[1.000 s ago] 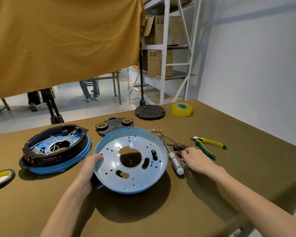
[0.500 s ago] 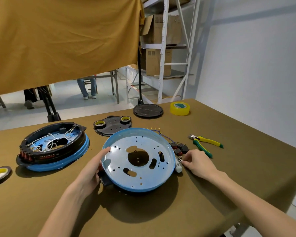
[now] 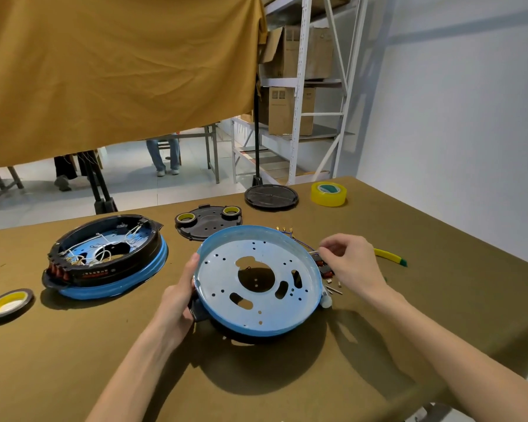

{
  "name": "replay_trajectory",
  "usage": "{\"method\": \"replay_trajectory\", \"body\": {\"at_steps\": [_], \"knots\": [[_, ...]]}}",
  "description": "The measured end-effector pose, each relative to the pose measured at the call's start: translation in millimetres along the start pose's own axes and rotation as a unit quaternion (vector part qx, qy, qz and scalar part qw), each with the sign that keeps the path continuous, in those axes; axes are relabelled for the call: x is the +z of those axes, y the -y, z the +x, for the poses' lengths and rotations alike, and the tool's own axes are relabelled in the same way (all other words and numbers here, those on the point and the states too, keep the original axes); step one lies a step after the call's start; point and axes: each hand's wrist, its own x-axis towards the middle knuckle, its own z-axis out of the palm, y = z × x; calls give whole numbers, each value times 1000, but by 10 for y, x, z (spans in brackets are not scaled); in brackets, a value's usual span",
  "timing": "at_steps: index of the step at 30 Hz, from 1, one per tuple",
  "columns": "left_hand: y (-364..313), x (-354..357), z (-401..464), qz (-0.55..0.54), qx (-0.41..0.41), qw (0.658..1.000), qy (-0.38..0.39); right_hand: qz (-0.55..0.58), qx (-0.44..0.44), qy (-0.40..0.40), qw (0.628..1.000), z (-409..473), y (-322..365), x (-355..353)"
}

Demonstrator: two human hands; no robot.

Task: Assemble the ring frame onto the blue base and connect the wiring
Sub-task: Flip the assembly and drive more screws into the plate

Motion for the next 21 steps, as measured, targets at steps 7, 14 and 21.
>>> {"method": "replay_trajectory", "body": {"at_steps": [7,14,21], "knots": [[76,41,31,-44,-3,999,-21,98,-95,62,989,123,642,552],[210,-43,151,17,5,1000,3,132,-154,105,974,188,942,1010],[229,-63,163,38,11,999,29,156,-174,125,964,79,898,1235]]}}
